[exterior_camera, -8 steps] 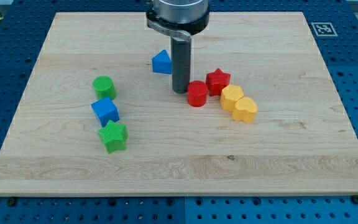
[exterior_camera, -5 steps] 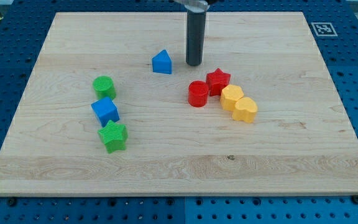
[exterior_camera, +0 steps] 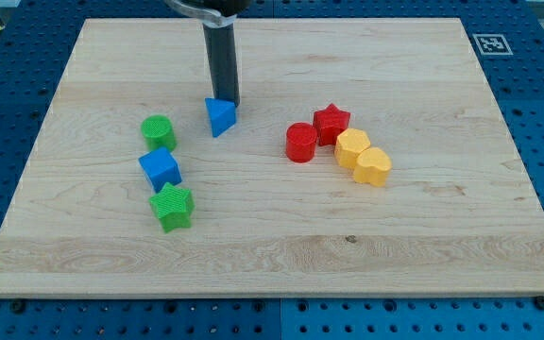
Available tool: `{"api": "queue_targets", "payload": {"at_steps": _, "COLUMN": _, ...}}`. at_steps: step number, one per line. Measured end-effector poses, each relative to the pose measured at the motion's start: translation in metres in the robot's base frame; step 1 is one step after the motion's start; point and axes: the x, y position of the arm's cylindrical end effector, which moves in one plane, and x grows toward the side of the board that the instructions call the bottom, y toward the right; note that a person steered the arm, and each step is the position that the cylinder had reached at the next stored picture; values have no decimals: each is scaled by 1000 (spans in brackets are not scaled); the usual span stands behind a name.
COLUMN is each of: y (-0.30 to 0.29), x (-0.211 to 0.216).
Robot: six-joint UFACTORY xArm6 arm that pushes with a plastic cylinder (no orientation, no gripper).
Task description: Push the blue triangle right to the blue cube
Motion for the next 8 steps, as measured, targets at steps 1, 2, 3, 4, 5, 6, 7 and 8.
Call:
{"api": "queue_targets", "payload": {"at_steps": 1, "y": -6, "x": 13}}
{"api": "queue_targets", "payload": {"at_steps": 2, "y": -29, "x": 26}}
{"api": "queue_targets", "payload": {"at_steps": 3, "y": -37, "x": 48}}
{"api": "queue_targets", "payload": {"at_steps": 4, "y": -37, "x": 68}}
{"api": "queue_targets", "payload": {"at_steps": 5, "y": -37, "x": 71}}
{"api": "queue_targets", "payload": {"at_steps": 6, "y": -37, "x": 53}}
{"api": "queue_targets", "payload": {"at_steps": 7, "y": -48, "x": 19}}
{"api": "queue_targets", "payload": {"at_steps": 8, "y": -113, "x": 17}}
